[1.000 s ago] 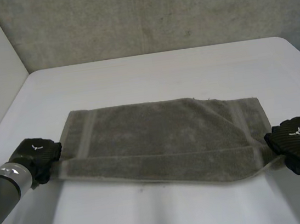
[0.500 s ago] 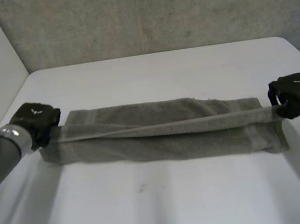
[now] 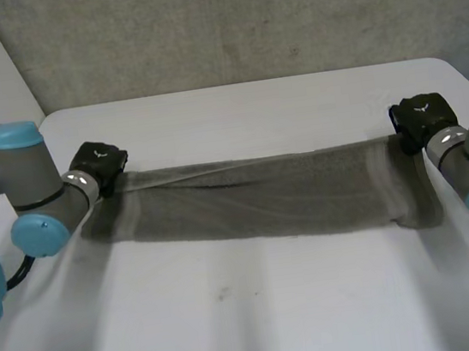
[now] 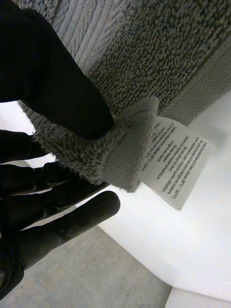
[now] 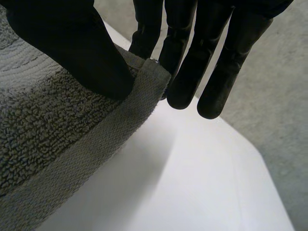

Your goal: Fold the towel.

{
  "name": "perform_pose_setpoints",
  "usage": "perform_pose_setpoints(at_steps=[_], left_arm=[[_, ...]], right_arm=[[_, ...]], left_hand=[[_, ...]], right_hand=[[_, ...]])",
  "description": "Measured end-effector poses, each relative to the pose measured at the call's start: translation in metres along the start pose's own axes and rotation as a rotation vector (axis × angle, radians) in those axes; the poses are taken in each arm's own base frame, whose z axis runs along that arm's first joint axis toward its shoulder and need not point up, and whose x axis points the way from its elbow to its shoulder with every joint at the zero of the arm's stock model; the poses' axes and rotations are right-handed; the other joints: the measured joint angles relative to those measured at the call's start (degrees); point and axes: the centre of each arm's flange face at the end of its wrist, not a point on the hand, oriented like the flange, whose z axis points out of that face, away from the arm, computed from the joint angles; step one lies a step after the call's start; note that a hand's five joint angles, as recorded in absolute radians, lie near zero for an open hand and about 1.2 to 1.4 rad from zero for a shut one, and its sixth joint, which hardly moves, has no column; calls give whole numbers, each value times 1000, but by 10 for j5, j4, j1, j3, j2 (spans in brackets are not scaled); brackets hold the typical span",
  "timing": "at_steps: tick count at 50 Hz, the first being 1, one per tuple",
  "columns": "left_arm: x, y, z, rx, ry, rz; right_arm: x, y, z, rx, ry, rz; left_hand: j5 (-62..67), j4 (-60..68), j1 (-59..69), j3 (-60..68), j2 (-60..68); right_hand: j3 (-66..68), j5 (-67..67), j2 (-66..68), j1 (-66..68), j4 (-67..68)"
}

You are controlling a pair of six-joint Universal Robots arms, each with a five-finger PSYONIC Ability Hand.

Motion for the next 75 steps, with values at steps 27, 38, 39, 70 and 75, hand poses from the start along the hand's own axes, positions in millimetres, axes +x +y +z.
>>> perform_pose_setpoints(at_steps=[27, 38, 39, 70, 75], left_arm=[[-9, -73, -37, 213, -73, 44], [-22, -93, -101, 221, -82, -36], [-20, -90, -107, 210, -75, -51], [23, -34, -140, 129, -15, -130], [20, -37, -143, 135, -23, -129]], right_arm=[[33, -87, -23, 201, 173, -27], [21, -76, -86, -9, 57, -7], [18, -70, -91, -45, 41, -3], [24, 46, -73, -247, 10, -12], [74, 34, -73, -258, 201, -155]], left_hand=[[-567, -597, -560, -596, -598], [-570, -602, -560, -600, -602], [-570, -602, -560, -600, -602], [-570, -602, -560, -600, -603], [-570, -602, -560, -600, -603]], right_hand=[[-558, -530, -544, -435, -550], [-558, -532, -544, -435, -550], [-553, -528, -540, -433, -547], [-5, -11, -2, -11, -1], [-4, -11, -2, -11, -1]])
